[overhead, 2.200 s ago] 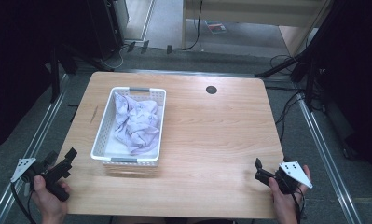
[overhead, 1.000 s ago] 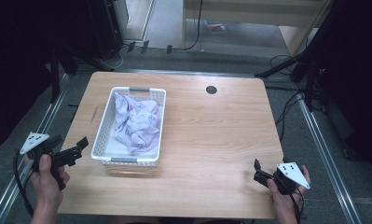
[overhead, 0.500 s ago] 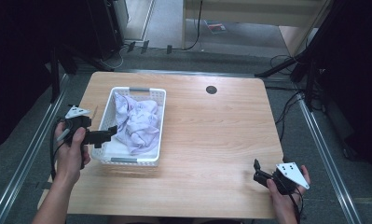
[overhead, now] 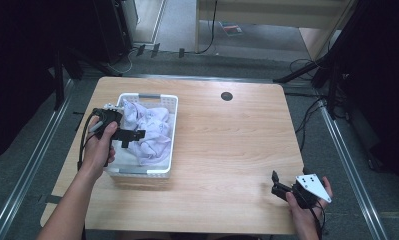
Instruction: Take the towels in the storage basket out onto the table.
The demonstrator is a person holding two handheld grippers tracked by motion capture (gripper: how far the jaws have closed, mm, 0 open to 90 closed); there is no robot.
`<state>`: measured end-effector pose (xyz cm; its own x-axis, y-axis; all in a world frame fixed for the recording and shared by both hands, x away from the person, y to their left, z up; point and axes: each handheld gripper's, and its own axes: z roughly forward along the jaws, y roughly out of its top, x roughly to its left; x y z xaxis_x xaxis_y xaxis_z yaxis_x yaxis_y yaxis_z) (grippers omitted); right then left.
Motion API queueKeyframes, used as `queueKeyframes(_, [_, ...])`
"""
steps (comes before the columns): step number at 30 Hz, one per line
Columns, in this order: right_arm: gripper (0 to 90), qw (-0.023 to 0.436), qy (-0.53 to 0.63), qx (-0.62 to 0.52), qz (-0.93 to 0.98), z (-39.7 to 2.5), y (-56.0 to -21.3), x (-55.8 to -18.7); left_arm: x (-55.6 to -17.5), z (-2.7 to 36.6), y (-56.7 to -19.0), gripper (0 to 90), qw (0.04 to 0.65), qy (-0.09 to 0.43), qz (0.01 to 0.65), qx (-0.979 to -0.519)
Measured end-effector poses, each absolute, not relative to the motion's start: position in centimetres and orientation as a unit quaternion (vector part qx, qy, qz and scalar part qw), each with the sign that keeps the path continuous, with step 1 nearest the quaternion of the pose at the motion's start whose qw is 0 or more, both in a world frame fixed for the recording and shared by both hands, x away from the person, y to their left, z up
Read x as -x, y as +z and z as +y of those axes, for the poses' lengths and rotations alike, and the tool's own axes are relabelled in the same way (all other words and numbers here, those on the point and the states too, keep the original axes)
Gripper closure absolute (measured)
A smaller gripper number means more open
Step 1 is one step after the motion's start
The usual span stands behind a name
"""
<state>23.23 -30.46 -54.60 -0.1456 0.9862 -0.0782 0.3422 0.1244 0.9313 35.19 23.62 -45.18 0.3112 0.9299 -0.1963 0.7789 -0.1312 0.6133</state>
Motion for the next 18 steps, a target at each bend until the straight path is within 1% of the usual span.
queueKeyframes(2, [0.0, 0.394, 0.408, -0.522, 0.638, -30.4, -54.6, -23.2, -36.3, 23.4, -46.0, 0.0, 0.305, 0.106, 0.585, -0.744])
queueKeyframes(5, [0.0, 0.395, 0.407, -0.52, 0.639, -30.4, -54.6, -23.2, -37.0, 23.3, -46.4, 0.0, 0.298, 0.093, 0.588, -0.746])
queueKeyframes(6, [0.0, 0.395, 0.407, -0.52, 0.639, -30.4, -54.6, -23.2, -37.5, 23.1, -46.6, 0.0, 0.297, 0.075, 0.587, -0.749])
queueKeyframes(8, [0.0, 0.395, 0.407, -0.519, 0.64, -30.4, -54.6, -23.2, -38.0, 22.7, -46.8, 0.0, 0.293, 0.071, 0.584, -0.753])
queueKeyframes(12, [0.0, 0.395, 0.408, -0.518, 0.64, -30.4, -54.6, -23.2, -38.8, 22.7, -47.3, 0.0, 0.286, 0.061, 0.59, -0.752])
queueKeyframes(14, [0.0, 0.395, 0.408, -0.517, 0.64, -30.4, -54.6, -23.2, -39.5, 22.7, -47.6, 0.0, 0.287, 0.053, 0.6, -0.744])
queueKeyframes(18, [0.0, 0.396, 0.407, -0.514, 0.642, -30.3, -54.6, -23.2, -40.0, 22.3, -47.8, 0.0, 0.282, 0.049, 0.599, -0.747])
